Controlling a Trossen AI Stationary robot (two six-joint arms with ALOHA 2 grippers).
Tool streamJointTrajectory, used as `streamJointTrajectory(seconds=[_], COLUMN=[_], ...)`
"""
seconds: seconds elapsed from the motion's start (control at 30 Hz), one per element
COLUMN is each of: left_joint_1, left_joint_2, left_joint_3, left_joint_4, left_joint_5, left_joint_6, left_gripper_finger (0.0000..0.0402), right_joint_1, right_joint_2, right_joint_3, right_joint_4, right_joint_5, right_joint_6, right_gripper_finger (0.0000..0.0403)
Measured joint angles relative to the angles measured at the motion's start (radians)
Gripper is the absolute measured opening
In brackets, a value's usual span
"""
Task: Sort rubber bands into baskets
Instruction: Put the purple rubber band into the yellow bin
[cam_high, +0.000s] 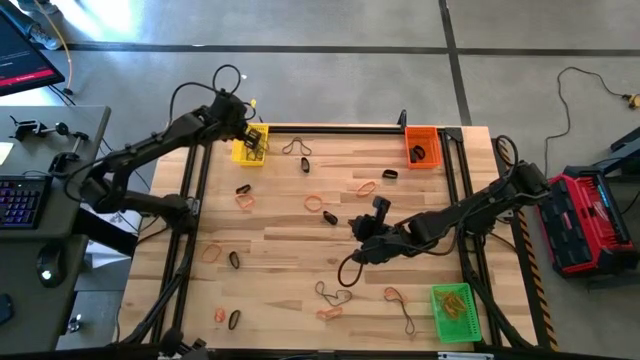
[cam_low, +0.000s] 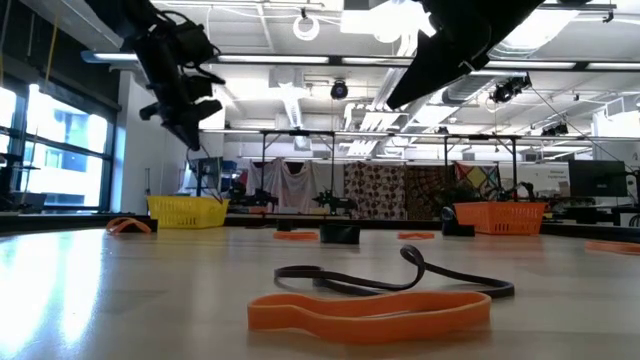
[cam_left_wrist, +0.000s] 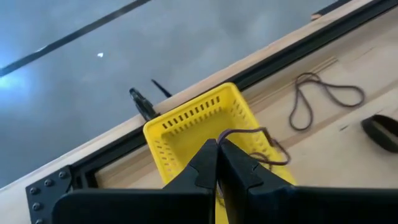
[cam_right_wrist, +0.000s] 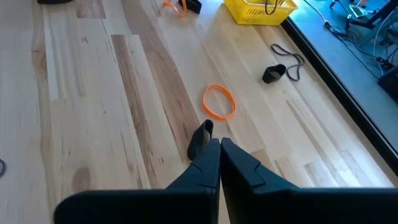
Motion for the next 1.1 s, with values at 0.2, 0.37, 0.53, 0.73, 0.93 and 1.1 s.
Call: streamJointTrajectory(seconds=[0.2, 0.37, 0.53, 0.73, 0.93, 1.1], left_joint_1=[0.036, 0.072, 0.081, 0.081, 0.081, 0.081], left_joint_2=[0.049, 0.059, 0.055, 0.052, 0.018, 0.010], left_joint_3=[0.000, 0.000, 0.000, 0.000, 0.000, 0.000], left_joint_4=[0.001, 0.004, 0.010, 0.015, 0.033, 0.035], left_joint_5=[-0.008, -0.025, -0.029, -0.033, -0.070, -0.061], left_joint_6=[0.009, 0.016, 0.016, 0.034, 0.034, 0.034], left_gripper_finger=[0.0000, 0.0000, 0.0000, 0.0000, 0.0000, 0.0000], right_joint_1=[0.000, 0.000, 0.000, 0.000, 0.000, 0.000], right_joint_2=[0.000, 0.000, 0.000, 0.000, 0.000, 0.000], right_joint_3=[0.000, 0.000, 0.000, 0.000, 0.000, 0.000], right_joint_4=[0.000, 0.000, 0.000, -0.001, -0.001, -0.001], right_joint_5=[0.000, 0.000, 0.000, 0.000, 0.000, 0.000], right_joint_6=[0.000, 0.000, 0.000, 0.000, -0.001, -0.001], right_gripper_finger=[0.0000, 0.0000, 0.0000, 0.0000, 0.0000, 0.0000])
